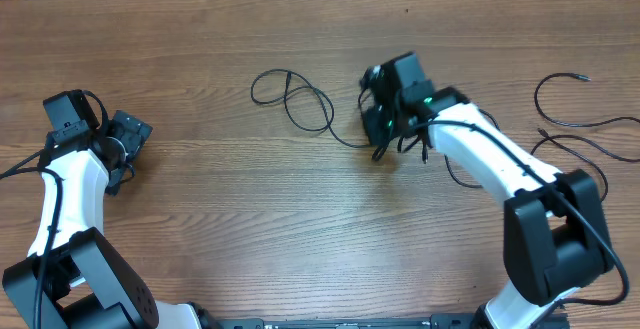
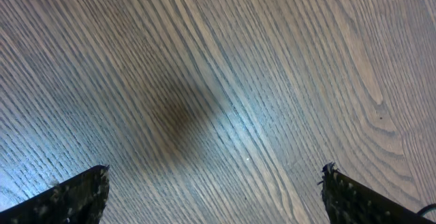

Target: Untangle cables

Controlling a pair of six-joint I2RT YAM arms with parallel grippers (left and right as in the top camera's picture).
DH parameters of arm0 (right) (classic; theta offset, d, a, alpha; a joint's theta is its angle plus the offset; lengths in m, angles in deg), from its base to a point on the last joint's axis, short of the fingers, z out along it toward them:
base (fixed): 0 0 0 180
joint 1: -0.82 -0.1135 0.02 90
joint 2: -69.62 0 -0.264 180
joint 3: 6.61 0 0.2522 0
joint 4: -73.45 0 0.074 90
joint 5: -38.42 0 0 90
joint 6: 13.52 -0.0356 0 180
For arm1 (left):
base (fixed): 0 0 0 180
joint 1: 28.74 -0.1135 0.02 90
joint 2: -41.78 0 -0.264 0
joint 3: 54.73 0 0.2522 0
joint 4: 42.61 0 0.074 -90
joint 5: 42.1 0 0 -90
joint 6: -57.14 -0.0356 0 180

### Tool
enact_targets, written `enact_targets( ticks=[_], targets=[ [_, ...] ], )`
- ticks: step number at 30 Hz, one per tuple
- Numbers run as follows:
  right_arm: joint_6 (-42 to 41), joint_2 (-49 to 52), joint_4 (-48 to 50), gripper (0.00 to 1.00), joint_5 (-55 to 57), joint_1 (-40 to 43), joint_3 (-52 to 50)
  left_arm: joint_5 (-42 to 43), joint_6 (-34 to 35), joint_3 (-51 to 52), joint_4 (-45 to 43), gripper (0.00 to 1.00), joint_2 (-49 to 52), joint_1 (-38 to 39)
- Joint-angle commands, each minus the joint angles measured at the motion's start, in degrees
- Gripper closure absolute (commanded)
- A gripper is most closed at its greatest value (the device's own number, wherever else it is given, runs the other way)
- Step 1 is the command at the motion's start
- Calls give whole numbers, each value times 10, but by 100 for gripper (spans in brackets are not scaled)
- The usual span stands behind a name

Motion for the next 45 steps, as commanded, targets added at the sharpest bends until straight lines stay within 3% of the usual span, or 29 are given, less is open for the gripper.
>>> enact_targets(
  ticks=[1,7,20,22,25,28,36,40,45],
  targets=[
    [-22,-18,1,96,38,31,6,-3,4,-8,-1,1,0,-2],
    [-22,-13,0,96,116,90,-13,-3,4,-8,-1,1,0,-2],
    [-28,37,5,96,118,225,-15,-3,4,-8,-1,1,0,-2],
    [-52,47,5,86,117,244,-15,-3,4,-8,-1,0,0,-2],
    [-69,57,5,45,91,263,-15,-3,4,-8,-1,1,0,-2],
    [-64,59,9,29,37,269,-15,-3,4,-8,-1,1,0,-2],
    [16,59,54,19,-167,232,-15,-3,4,-8,-1,1,0,-2],
    [18,59,89,12,-176,173,-15,-3,4,-8,-1,1,0,-2],
    [78,59,139,12,-154,75,-15,-3,4,-8,-1,1,0,-2]
  ],
)
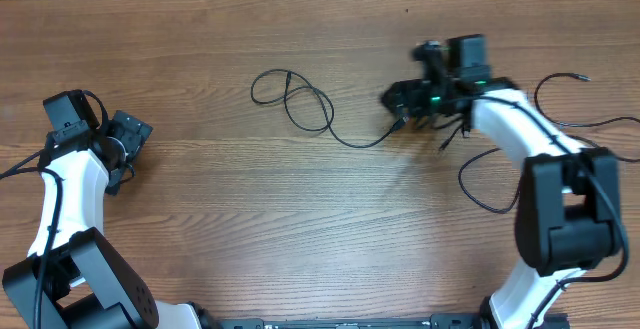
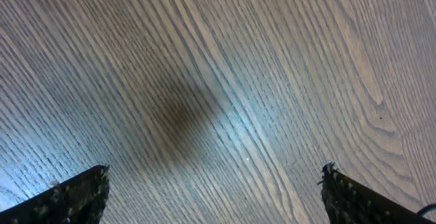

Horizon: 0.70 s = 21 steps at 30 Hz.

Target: Untangle cables

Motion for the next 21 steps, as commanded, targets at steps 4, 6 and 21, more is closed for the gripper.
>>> enact_targets(
  ticks=[4,6,21],
  targets=[
    [58,2,71,11,66,-120,-5,-3,4,-8,0,1,0,-2],
    [58,2,96,10,97,-151,-5,-3,4,-8,0,1,0,-2],
    [103,40,224,22,211,-215,2,-3,4,-8,0,1,0,-2]
  ],
)
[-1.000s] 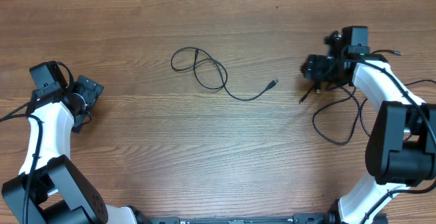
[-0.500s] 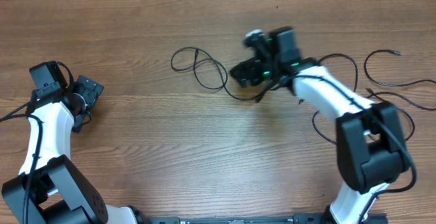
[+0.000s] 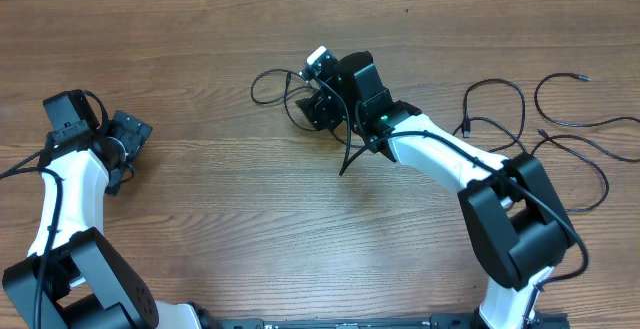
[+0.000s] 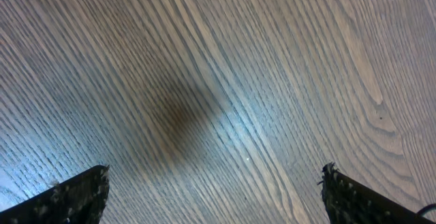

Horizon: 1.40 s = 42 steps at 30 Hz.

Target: Untangle cables

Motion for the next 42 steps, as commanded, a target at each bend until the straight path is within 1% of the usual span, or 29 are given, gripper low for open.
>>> enact_targets(
  ticks=[1,2,3,8,12,19,20,23,24,27,28,32,42],
  targets=[
    [15,25,-5,31,29,8,12,-3,4,-8,0,1,0,-2],
    [24,26,-22,35,29,8,26,-3,4,-8,0,1,0,-2],
    [33,29,-44,36,30,8,46,-3,4,-8,-1,1,0,-2],
    [38,31,-141,37,30,10,151,-3,4,-8,-1,1,0,-2],
    [38,43,-185,38,17,17,209,-3,4,-8,0,1,0,-2],
    [38,88,-225,38,-22,27,222,-3,4,-8,-1,0,0,-2],
    [38,103,-228,42,-22,27,222,-3,4,-8,0,1,0,-2],
    [38,119,-227,46,-22,27,222,-3,4,-8,-1,1,0,-2],
    [38,126,-226,51,-22,27,222,-3,4,-8,-1,0,0,-2],
    [38,140,-224,72,-22,27,222,-3,4,-8,-1,0,0,-2],
    [38,145,-223,75,-23,27,222,-3,4,-8,-1,1,0,-2],
    [38,158,-220,73,-35,27,221,-3,4,-8,-1,1,0,-2],
    [35,163,-222,74,-56,26,221,1,4,-8,-1,1,0,-2]
  ],
)
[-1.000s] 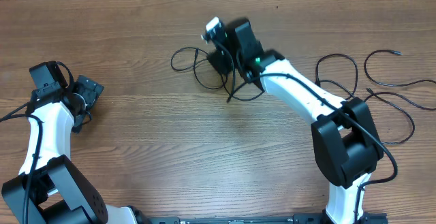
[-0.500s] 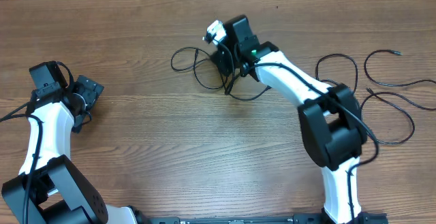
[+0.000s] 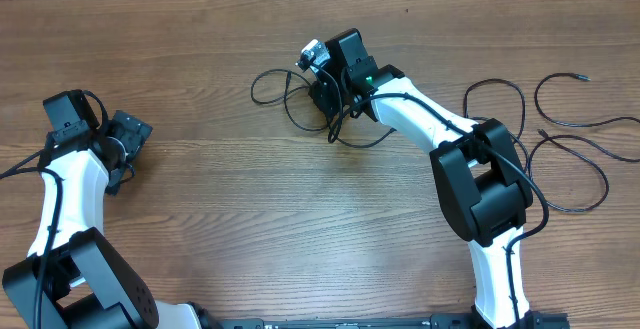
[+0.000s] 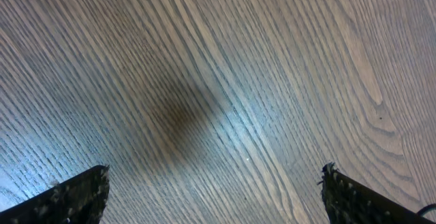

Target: Untangle cables

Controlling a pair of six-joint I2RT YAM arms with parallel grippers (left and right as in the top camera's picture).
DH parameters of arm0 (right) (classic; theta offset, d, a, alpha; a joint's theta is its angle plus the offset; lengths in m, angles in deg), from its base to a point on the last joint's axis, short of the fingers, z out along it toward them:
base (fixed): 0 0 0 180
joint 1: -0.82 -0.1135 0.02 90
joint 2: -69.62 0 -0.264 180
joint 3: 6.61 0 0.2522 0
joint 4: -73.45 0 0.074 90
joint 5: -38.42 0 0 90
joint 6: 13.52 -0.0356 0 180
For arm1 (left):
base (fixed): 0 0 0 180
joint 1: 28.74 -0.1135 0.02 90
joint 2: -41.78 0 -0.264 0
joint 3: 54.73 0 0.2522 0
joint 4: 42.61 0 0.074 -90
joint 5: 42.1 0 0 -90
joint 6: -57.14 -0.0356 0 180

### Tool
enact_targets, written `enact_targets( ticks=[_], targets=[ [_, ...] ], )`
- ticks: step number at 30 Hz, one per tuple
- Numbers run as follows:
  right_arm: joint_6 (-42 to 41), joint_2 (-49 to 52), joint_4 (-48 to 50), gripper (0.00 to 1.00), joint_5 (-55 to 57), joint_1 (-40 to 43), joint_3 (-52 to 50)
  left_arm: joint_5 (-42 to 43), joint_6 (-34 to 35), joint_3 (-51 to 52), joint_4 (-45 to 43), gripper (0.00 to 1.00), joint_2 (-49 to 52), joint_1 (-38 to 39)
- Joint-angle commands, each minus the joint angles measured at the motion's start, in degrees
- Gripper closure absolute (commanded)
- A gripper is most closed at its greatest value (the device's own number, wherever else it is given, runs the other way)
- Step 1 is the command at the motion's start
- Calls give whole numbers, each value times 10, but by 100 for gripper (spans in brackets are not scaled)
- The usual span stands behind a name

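Observation:
A black cable (image 3: 288, 95) lies in two loops at the table's middle, its tail (image 3: 366, 143) curving off to the right. My right gripper (image 3: 322, 93) is down at the right edge of these loops, over the cable. The overhead view does not show how its jaws stand. My left gripper (image 3: 128, 131) rests at the far left, away from every cable. In the left wrist view the left gripper (image 4: 214, 183) is open, its two dark fingertips (image 4: 75, 193) wide apart with only bare wood between them.
More black cables lie at the right: a loop (image 3: 497, 93) with a plug end, a curved one (image 3: 560, 119) near the far right edge, and a larger loop (image 3: 585, 174) beside the right arm's base. The wooden table (image 3: 250, 229) bears all of it.
My right gripper has shifted slightly up and right at the looped cable. The cable's tail, which then ran down below the gripper, now lies curved on the table to the right. The left arm is unchanged.
My right gripper was first at a cable bunch right of the loops. Then it was farther right with a cable end at its fingers. Afterwards a separate loop lay at the right and the gripper was at the middle loops, where it stays. The left arm never moved.

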Motion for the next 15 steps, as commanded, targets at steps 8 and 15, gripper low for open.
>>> enact_targets(
  ticks=[8,15],
  targets=[
    [-17,46,-8,76,-4,-1,3,0,4,-8,-1,1,0,-2],
    [-18,56,-15,96,-4,0,3,1,4,-8,-3,0,0,-2]
  ],
)
